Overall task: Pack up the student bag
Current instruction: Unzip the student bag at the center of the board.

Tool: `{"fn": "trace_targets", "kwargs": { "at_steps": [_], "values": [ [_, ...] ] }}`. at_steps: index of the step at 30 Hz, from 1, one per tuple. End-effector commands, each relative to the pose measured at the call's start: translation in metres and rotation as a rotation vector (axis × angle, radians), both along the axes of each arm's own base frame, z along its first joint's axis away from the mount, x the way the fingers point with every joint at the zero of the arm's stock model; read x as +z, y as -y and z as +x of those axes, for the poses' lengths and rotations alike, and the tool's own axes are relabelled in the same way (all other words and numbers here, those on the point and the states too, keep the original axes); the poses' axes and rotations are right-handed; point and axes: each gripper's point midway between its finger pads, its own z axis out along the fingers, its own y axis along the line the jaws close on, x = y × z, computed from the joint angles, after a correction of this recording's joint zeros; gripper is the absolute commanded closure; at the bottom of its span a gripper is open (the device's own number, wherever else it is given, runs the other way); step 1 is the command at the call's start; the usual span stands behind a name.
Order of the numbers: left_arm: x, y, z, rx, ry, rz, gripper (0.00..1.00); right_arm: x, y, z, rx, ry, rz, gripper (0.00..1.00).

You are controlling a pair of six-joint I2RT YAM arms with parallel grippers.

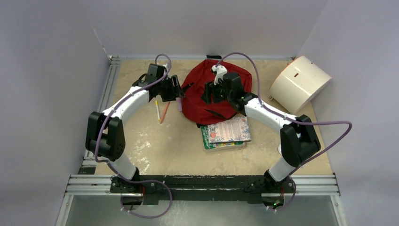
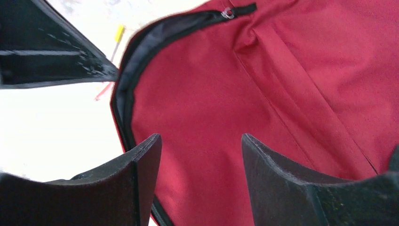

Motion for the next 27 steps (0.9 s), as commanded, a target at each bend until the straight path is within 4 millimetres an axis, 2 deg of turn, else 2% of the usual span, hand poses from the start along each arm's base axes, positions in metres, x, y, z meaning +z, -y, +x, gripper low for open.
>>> {"fn": "trace_targets", "kwargs": {
  "at_steps": [1, 4, 6, 10, 17, 23, 27],
  "values": [
    [0.034, 0.014, -0.001, -0.022, 0.069, -0.105, 0.47, 0.010, 0.016, -0.006, -0.008, 0.032, -0.086, 0.34],
    [0.030, 0.018, -0.006, -0.032, 0.054, -0.108, 0.47, 0.009, 0.018, -0.007, 0.010, 0.042, -0.114, 0.33],
    [0.027, 0.019, -0.010, -0.040, 0.050, -0.114, 0.51, 0.012, 0.014, -0.010, 0.042, 0.039, -0.102, 0.33],
    [0.018, 0.020, -0.017, -0.051, 0.026, -0.117, 0.70, 0.020, 0.003, -0.021, 0.114, 0.030, -0.055, 0.32],
    [0.001, 0.019, -0.028, -0.064, 0.001, -0.115, 1.00, 0.012, -0.003, -0.036, 0.172, -0.012, -0.077, 0.28],
    [-0.006, 0.022, -0.031, -0.092, 0.029, -0.129, 1.00, 0.005, -0.014, -0.044, 0.204, -0.006, -0.115, 0.26],
    [-0.008, 0.028, -0.035, -0.121, 0.048, -0.136, 1.00, -0.010, -0.018, -0.041, 0.181, -0.007, -0.195, 0.26]
  ]
}}
